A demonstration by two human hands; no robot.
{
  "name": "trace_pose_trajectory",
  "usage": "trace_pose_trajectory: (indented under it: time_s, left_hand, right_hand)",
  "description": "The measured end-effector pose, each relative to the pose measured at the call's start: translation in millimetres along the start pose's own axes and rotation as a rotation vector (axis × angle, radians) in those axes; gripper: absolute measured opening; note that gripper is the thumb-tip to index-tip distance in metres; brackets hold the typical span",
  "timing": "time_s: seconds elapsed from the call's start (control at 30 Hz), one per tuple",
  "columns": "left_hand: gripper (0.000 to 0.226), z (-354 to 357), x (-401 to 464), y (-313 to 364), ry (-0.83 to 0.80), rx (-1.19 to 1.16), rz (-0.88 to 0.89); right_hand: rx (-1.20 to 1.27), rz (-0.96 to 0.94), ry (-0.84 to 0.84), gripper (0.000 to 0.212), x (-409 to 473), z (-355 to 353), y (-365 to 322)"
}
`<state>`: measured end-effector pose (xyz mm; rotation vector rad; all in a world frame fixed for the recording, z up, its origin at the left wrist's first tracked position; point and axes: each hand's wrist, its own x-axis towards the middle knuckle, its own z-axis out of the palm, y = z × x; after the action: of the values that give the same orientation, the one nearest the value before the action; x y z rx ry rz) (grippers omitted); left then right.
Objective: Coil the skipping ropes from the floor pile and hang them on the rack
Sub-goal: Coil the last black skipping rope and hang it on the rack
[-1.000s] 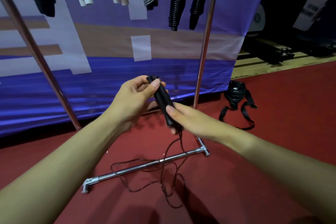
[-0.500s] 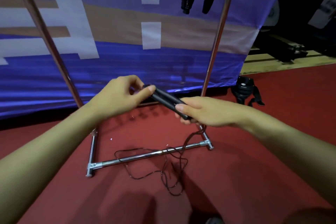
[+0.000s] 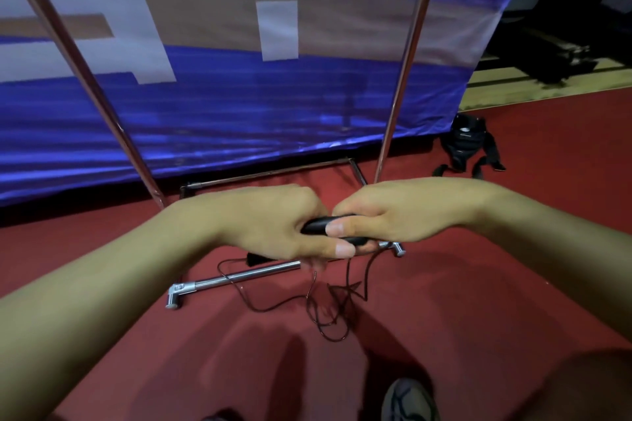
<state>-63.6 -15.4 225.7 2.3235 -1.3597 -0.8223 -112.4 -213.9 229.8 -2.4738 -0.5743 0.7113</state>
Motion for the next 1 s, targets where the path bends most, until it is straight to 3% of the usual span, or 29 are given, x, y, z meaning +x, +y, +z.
trace_pose_trajectory:
  time_s: [0.07,0.13,0.2,0.37,0.47,0.53,0.63,0.73,0.87,1.0]
  left_hand:
    - [0.039,4,6,-1,-0.017,-0.056,-0.03]
    - [0.048,1,7,-2,0.092,-0.089,-0.031]
    - [0.06,1,11,-3,0.203,0.036,0.003]
    - [0.049,11,18,6,0.209,-0.045,-0.029]
    - [0.042,8,18,2,0.222,-0.127,-0.022]
    - [0.05,5,17,-2,0.192,-0.139,-0.035]
    - [0.066,-1,13,-4,0.24,-0.034,-0.035]
    - [0.033,-14,6,-11,0.319,-0.227,-0.078]
    - [0.049,-16,0,-26,0.362,-0.272,-0.18]
    - [0.041,-14,2,-33,0.348,-0.286,-0.213]
  right_hand:
    - [-0.01,0.008,0.034,0.042,-5,-3,-1]
    - [-0.01,0.02,0.188,0.054,-3,-3,1]
    - [-0.01,0.04,0.346,0.058,0,-2,4]
    - [0.071,0.087,0.557,0.051,2,3,8]
    - [0.062,0.073,0.554,0.058,0,2,3]
    - [0.016,0.078,0.515,0.066,-1,3,0]
    - [0.087,0.067,0.488,0.055,1,2,2]
    - [0.295,0.047,0.415,0.035,1,-9,13]
    - [-0.051,-0.006,0.351,0.021,-5,-17,28]
    - [-0.284,-0.023,0.355,0.018,-4,-17,21]
